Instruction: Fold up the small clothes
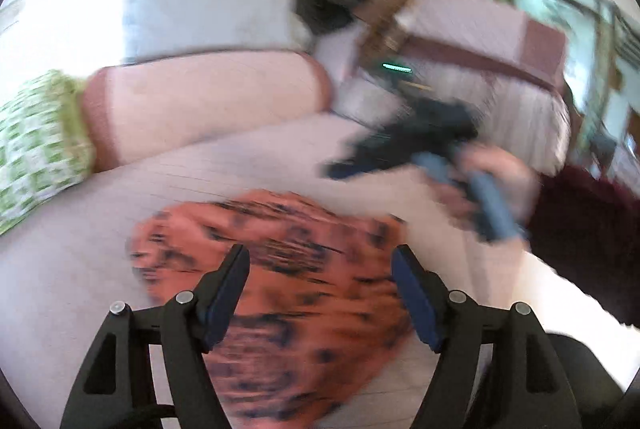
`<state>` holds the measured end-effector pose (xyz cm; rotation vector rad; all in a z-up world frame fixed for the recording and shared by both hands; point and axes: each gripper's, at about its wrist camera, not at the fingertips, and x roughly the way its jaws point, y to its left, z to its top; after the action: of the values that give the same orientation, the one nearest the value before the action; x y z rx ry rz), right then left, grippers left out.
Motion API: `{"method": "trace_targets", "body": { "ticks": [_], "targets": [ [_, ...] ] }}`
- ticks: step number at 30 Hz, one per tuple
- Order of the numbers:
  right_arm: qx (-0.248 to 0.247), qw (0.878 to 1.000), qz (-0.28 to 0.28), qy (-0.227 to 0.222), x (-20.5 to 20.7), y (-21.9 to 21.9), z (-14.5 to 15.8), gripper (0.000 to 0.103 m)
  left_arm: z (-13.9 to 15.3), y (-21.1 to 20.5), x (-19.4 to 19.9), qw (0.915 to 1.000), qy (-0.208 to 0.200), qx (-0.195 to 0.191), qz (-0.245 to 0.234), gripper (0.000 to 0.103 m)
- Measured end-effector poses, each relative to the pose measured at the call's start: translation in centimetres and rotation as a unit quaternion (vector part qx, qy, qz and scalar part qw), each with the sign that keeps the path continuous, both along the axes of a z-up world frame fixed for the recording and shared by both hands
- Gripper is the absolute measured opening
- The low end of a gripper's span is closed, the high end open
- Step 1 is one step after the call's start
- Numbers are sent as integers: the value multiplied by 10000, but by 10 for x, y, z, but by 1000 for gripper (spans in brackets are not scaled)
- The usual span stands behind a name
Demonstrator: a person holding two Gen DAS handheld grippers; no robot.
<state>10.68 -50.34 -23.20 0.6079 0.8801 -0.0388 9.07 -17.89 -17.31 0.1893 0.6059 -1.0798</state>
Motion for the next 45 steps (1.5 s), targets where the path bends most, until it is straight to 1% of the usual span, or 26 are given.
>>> {"method": "trace_targets", "body": {
  "ticks": [3, 6, 7, 9, 10, 11, 13, 15, 16, 17, 19, 20, 21, 23, 24, 25, 27, 30, 32, 36, 38, 39, 40, 41, 43, 45],
  "targets": [
    [-82, 9989, 352, -305, -17, 28, 36, 26, -6, 29, 33, 9968, 98, 3, 793, 76],
    [-88, 9965, 717, -426, -32, 64, 55, 26, -30, 51, 69, 9875, 632, 151, 1435, 76],
    [-122, 9955, 834, -423, -34, 76, 58, 26, -36, 51, 74, 9852, 726, 202, 1540, 76],
    [-325, 9916, 1189, -394, -39, 112, 59, 26, -48, 47, 75, 9828, 809, 376, 1615, 76],
    [-521, 9891, 1345, -304, -41, 128, 55, 26, -52, 43, 72, 9833, 780, 466, 1577, 76],
    [-749, 9857, 1501, -141, -44, 141, 48, 26, -54, 40, 67, 9842, 727, 557, 1514, 76],
    [-1025, 9805, 1656, 244, -51, 155, 29, 27, -63, 21, 50, 9869, 574, 857, 1238, 76],
    [-1312, 9772, 1495, 740, -60, 152, 1, 25, -79, 9, 38, 9861, 429, 1283, 969, 76],
    [-1380, 9770, 1343, 914, -66, 144, -11, 25, -85, 4, 33, 9853, 402, 1402, 893, 76],
    [-1135, 9816, 1181, 980, -76, 131, -26, 25, -90, 1, 29, 9851, 414, 1449, 827, 76],
    [-508, 9910, 945, 801, -91, 112, -36, 25, -91, -2, 24, 9857, 416, 1453, 749, 76],
    [-320, 9927, 884, 753, -96, 107, -37, 25, -89, -2, 23, 9858, 392, 1458, 739, 76],
    [-294, 9923, 896, 808, -96, 106, -35, 25, -87, -2, 25, 9858, 402, 1464, 718, 76],
    [-393, 9884, 994, 1076, -86, 108, -27, 24, -85, 0, 31, 9857, 524, 1417, 753, 76],
    [-362, 9868, 1035, 1193, -77, 108, -20, 25, -82, 4, 36, 9853, 660, 1339, 828, 76],
    [-234, 9878, 1026, 1144, -70, 105, -10, 25, -80, 8, 39, 9850, 787, 1257, 878, 76],
    [-65, 9928, 936, 749, -55, 98, 10, 25, -85, 10, 45, 9842, 946, 1183, 913, 76],
    [-378, 9962, 614, 490, -25, 90, 22, 25, -91, 6, 46, 9838, 936, 1233, 899, 76],
    [-390, 9962, 491, 598, 2, 88, 15, 25, -94, -1, 47, 9841, 917, 1263, 850, 76],
    [-300, 9945, 273, 968, 53, 80, -22, 25, -97, -6, 47, 9849, 834, 1322, 749, 77],
    [-449, 9901, -10, 1328, 68, 73, -45, 24, -99, -7, 49, 9845, 903, 1307, 743, 77],
    [-542, 9887, -106, 1393, 70, 69, -54, 20, -101, -9, 51, 9839, 977, 1292, 753, 78],
    [-516, 9894, -111, 1356, 70, 66, -58, 19, -102, -10, 51, 9838, 1003, 1282, 752, 78],
    [-563, 9889, -177, 1361, 66, 65, -57, 12, -101, -10, 51, 9840, 999, 1269, 748, 78],
    [-755, 9881, -215, 1325, 54, 68, -52, 12, -100, -10, 50, 9845, 950, 1272, 747, 79],
    [-832, 9895, -267, 1149, 39, 69, -53, 12, -99, -10, 47, 9846, 909, 1280, 774, 79]
  ]
}}
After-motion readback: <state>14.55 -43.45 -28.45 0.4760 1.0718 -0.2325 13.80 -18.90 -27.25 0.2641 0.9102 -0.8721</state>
